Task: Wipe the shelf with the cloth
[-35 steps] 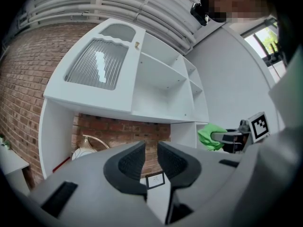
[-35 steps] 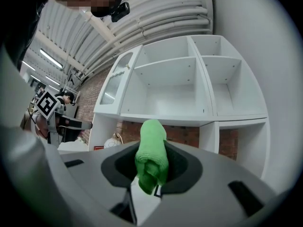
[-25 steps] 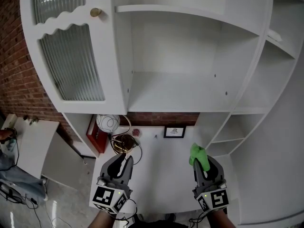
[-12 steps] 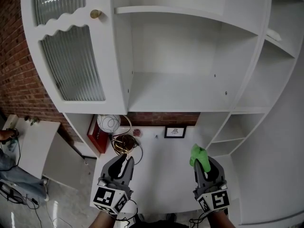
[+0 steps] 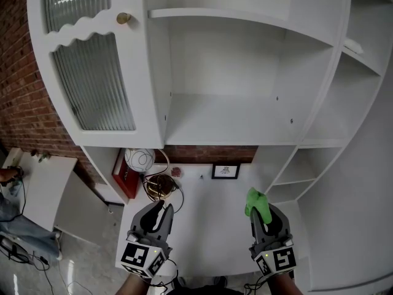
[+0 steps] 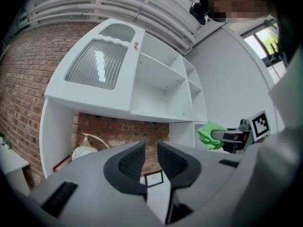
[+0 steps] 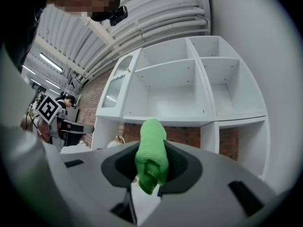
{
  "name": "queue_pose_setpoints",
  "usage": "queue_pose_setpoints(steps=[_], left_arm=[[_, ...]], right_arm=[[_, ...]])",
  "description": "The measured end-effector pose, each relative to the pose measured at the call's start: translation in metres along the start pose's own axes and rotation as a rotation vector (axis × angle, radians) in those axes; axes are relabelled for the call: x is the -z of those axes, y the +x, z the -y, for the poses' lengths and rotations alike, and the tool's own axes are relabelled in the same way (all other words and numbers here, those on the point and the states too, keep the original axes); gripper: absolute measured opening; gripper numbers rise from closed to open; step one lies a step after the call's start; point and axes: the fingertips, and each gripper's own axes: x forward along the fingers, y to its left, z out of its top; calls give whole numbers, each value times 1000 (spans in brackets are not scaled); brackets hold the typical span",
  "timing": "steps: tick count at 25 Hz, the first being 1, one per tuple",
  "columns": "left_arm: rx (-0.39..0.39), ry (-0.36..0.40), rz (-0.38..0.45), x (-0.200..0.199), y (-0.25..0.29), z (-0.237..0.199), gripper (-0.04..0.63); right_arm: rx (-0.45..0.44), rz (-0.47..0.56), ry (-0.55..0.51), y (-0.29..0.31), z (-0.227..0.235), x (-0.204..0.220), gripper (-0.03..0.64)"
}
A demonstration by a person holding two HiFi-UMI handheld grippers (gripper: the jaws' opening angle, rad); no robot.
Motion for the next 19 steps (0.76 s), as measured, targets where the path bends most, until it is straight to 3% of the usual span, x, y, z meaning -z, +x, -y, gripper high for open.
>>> queue_pose_setpoints(steps=[11, 15, 19], left_arm=[[4, 2, -1, 0, 2, 1, 78], [-10, 10, -52, 0, 0, 1, 78], [2, 4, 7, -3, 3, 3, 78]], right_arm=[[1, -5, 4, 0, 1, 1, 103], [-2, -4, 5, 0, 1, 1, 103], [0, -9, 7, -1, 3, 2, 103]])
